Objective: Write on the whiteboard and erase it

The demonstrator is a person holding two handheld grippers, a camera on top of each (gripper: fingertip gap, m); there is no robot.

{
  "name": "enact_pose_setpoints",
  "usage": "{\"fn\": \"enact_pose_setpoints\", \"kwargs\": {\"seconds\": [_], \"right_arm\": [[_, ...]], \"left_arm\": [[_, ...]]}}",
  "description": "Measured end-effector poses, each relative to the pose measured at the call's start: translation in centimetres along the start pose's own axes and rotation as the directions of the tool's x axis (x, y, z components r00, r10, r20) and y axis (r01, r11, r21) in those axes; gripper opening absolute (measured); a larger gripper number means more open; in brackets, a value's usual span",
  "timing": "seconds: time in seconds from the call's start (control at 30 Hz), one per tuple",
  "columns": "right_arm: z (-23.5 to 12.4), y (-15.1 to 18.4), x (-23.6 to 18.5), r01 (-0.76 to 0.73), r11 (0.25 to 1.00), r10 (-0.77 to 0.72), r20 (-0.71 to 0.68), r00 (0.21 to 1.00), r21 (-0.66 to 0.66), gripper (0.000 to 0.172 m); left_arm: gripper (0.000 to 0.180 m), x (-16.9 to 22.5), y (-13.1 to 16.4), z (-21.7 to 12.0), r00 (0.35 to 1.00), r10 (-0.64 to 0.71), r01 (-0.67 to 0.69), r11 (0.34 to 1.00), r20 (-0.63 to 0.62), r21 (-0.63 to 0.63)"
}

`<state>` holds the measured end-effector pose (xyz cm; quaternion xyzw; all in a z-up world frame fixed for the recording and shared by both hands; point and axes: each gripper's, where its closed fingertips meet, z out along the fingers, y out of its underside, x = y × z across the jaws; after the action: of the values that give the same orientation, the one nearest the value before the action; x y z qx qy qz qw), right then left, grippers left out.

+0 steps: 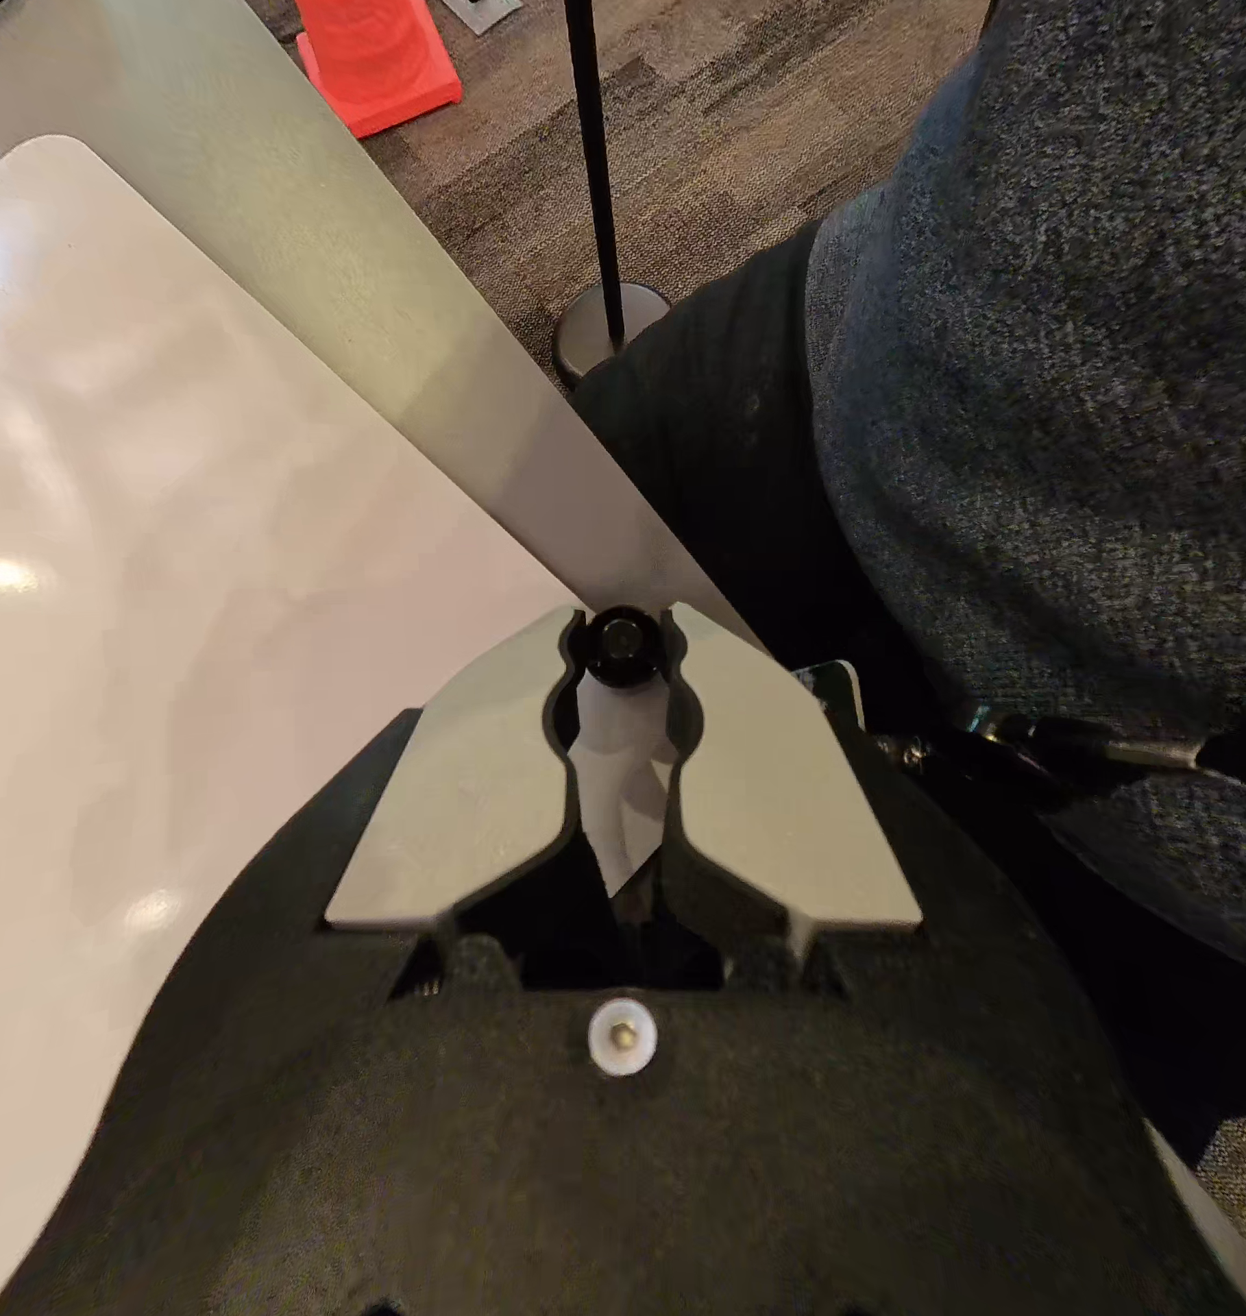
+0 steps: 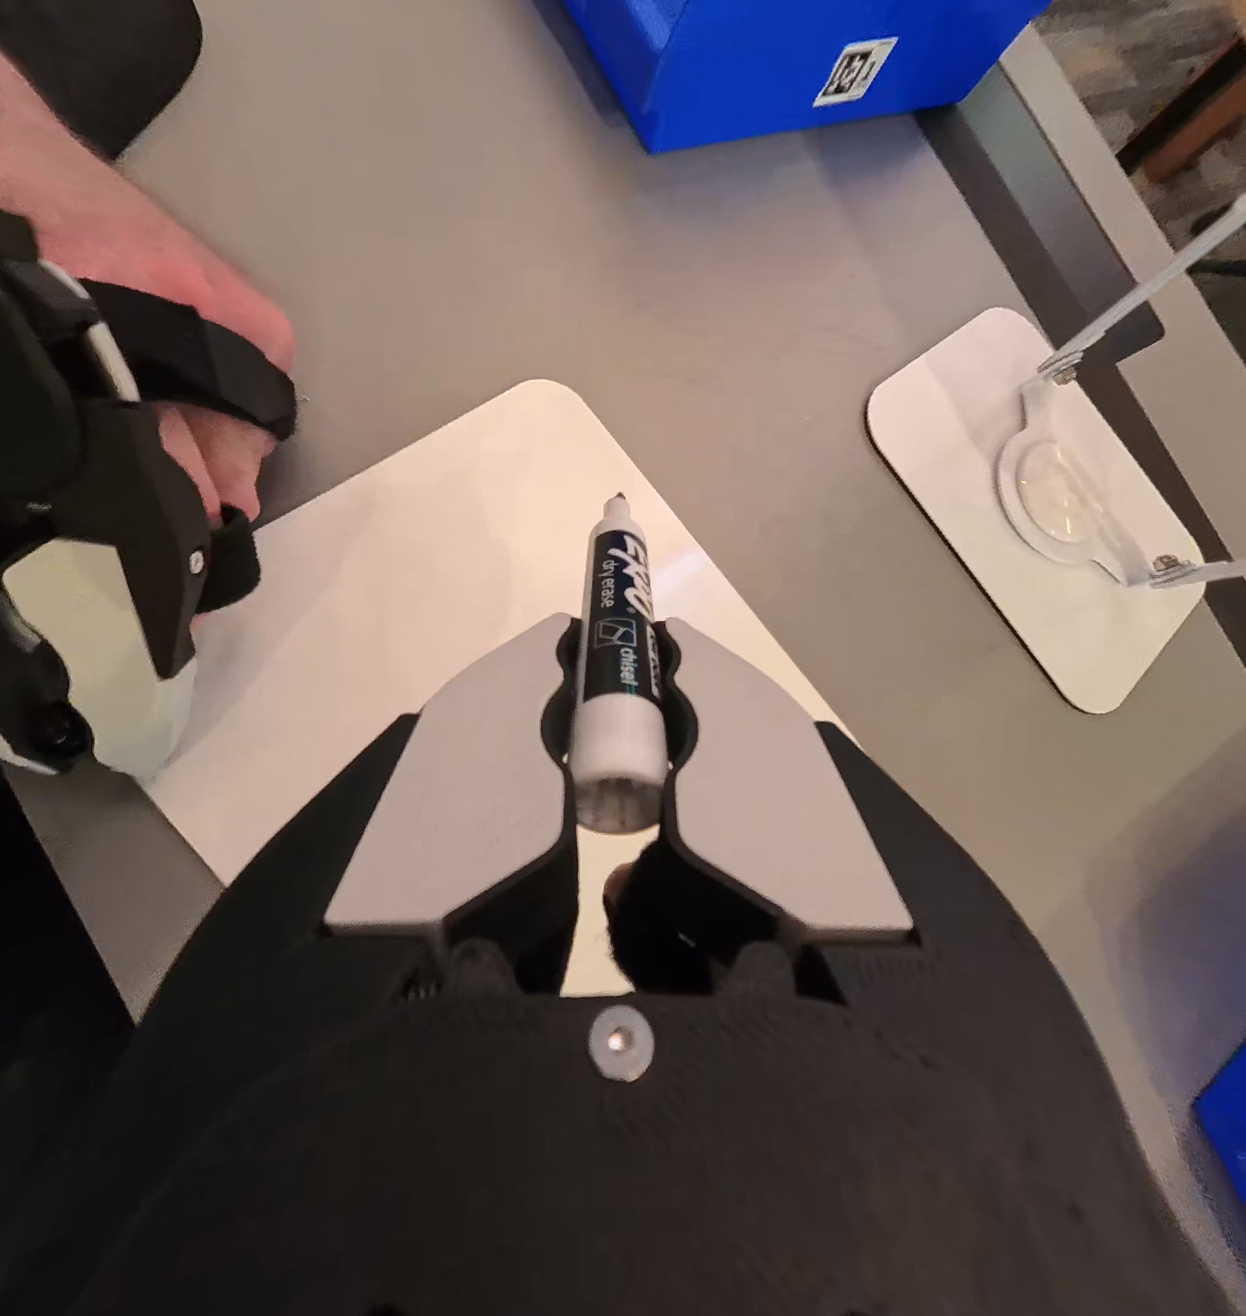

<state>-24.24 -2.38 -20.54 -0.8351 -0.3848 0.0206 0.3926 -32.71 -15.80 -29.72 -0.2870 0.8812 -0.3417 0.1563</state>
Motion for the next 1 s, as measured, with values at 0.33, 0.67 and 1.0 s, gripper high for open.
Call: {"fn": "enact_pose_setpoints", "kwargs": {"seconds": [0.33,0.67,1.0], "right_arm": [[3.3,-0.5,-1.1,0.147,0.974,-0.124,0.133,0.983,-0.174,0.02],[5.3,-1.0,-1.3,0.256,0.911,-0.19,0.223,0.956,-0.322,0.02],[6.4,-1.1,-0.7,0.288,0.881,-0.209,0.238,0.949,-0.376,0.02]], "left_arm": [[0.02,0.0,-0.3,0.3,1.0,0.006,-0.006,1.0,0.001,0.0],[0.02,-0.3,-0.4,0.4,1.0,0.011,-0.011,1.0,0.006,-0.002],[0.021,-0.4,-0.4,0.5,1.0,0.013,-0.013,1.0,0.01,-0.007]]}}
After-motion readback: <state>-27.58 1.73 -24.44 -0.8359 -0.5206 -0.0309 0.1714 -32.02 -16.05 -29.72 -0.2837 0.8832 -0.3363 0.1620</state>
